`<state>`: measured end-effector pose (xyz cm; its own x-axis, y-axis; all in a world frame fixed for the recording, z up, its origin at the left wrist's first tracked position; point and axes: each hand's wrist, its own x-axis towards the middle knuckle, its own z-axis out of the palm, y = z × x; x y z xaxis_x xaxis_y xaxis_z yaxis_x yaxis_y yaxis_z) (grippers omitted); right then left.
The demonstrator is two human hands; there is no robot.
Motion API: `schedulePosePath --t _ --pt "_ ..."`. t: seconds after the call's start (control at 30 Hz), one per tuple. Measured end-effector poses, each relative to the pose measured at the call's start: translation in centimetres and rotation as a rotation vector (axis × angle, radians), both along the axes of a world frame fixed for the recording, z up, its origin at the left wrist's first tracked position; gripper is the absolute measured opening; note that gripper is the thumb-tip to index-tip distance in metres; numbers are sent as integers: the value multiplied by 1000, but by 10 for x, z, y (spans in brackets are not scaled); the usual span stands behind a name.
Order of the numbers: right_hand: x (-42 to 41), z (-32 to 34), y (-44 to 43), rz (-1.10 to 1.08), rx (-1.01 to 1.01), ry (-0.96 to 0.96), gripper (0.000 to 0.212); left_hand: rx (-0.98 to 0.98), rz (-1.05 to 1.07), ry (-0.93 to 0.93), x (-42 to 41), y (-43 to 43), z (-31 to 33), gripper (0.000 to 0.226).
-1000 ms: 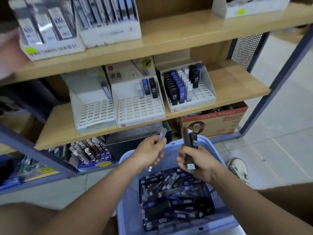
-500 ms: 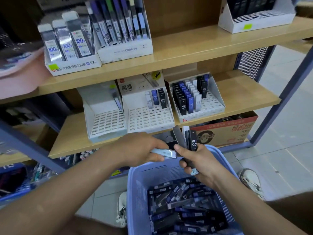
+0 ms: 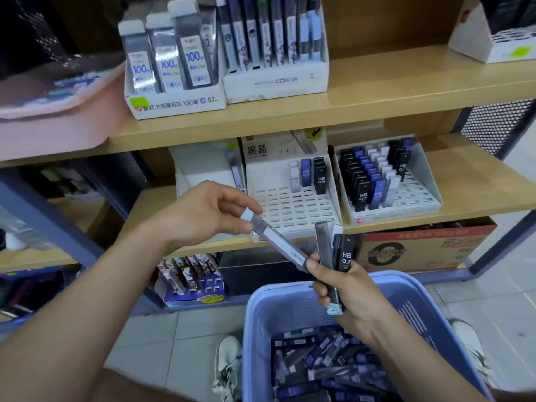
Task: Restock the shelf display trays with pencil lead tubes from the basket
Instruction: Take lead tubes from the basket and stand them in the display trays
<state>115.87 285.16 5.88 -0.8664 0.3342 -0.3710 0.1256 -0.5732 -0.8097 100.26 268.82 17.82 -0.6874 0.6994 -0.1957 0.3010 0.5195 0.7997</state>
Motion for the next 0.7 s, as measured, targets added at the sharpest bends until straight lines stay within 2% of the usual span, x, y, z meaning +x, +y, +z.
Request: schedulePosePath --t 0.13,0.27,0.47,0.57,0.63,0.7 --pt "-20 -5 -17 34 1 7 17 140 127 -206 -10 -15 -1 25" --pt "-45 -10 -34 110 130 -3 11 86 248 -124 -22 -36 -6 16" --pt "-94 -4 -31 191 764 -20 5 115 510 277 -54 -62 -19 15" --pt "-123 -2 -31 277 1150 29 11 171 609 341 -65 -61 -31 13" --pt "-136 -4 -34 358 1338 38 9 196 648 352 -69 -56 -39 14" --pt "-142 -8 -35 437 1488 12 18 231 651 369 -74 -49 -44 14"
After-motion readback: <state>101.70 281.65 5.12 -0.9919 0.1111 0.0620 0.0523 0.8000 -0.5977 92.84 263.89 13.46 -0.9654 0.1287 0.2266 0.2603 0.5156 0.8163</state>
